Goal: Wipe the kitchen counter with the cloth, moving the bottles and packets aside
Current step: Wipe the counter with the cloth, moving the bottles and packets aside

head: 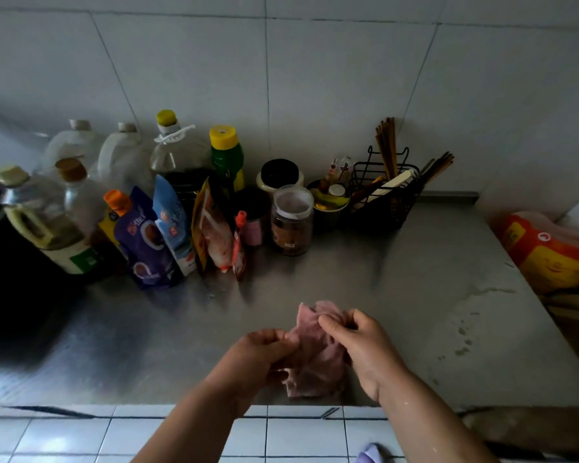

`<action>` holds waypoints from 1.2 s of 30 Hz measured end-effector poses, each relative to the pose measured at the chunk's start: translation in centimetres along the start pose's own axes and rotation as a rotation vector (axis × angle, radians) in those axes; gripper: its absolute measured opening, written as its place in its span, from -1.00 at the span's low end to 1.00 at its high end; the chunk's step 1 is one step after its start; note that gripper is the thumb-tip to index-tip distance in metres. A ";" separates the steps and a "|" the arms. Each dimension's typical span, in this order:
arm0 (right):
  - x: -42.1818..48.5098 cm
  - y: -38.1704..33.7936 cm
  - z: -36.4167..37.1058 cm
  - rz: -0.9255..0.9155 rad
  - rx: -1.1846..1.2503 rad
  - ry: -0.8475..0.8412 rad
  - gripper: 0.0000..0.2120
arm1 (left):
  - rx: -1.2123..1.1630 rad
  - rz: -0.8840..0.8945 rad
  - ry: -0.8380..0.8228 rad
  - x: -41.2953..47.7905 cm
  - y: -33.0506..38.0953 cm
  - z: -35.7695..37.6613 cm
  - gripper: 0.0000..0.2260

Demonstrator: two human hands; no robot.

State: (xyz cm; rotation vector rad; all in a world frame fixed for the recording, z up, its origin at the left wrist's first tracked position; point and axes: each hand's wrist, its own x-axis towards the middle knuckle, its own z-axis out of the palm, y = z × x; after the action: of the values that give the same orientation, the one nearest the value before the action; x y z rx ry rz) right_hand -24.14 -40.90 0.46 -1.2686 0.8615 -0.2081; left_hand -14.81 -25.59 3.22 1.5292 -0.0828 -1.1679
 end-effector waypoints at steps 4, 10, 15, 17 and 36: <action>-0.2 -1.4 -1.9 -0.143 -0.353 0.099 -0.63 | 0.000 0.091 0.095 0.5 1.4 0.1 -0.82; 0.1 -4.5 -4.1 -0.265 -0.537 0.015 -0.73 | 0.081 0.233 0.207 1.3 4.3 0.7 -0.71; 0.0 -7.5 -5.2 -0.339 -0.290 0.022 -0.81 | 0.046 0.375 0.179 0.9 7.2 2.4 -0.86; -0.1 -8.6 -5.6 -0.340 -0.195 0.041 -0.82 | 0.038 0.414 0.167 0.9 8.1 3.0 -0.88; 6.0 4.5 -7.0 -0.196 -1.445 0.041 -0.42 | 0.353 0.044 0.214 4.0 2.9 5.7 -0.93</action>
State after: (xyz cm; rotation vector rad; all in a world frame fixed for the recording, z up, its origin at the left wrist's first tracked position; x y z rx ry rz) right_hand -26.09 -48.12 -6.54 -2.6945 0.9081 0.3239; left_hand -15.20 -33.10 3.92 1.9449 -0.1856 -0.9831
